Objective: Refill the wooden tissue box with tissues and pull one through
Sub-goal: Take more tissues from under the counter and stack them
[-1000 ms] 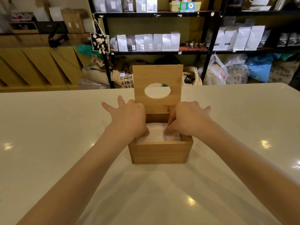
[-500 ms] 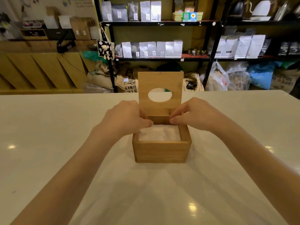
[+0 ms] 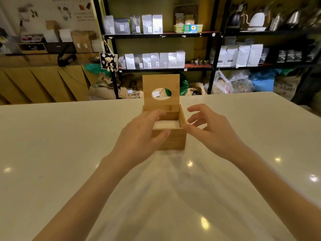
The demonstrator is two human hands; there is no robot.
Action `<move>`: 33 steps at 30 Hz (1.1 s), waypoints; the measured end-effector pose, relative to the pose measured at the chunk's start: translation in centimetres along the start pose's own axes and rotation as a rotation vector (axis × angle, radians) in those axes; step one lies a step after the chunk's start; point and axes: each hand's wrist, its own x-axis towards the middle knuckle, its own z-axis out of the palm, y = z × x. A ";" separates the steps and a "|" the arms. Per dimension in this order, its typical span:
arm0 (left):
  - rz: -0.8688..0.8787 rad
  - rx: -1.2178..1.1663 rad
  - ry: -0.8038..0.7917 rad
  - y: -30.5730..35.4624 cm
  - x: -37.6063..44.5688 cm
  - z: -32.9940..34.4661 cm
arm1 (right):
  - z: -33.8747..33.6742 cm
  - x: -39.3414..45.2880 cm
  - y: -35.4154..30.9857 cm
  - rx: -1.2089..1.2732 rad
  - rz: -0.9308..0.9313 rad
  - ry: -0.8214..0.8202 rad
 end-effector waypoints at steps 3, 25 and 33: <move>-0.020 -0.086 -0.043 1.0 -2.2 0.9 | -0.1 -2.8 0.1 0.032 -0.030 -0.003; -0.116 0.435 -0.032 10.9 -23.0 3.4 | -3.5 -25.0 2.2 -0.308 -0.195 -0.205; -0.062 0.551 -0.072 11.7 -28.2 4.5 | -3.1 -29.3 1.9 -0.486 -0.278 -0.256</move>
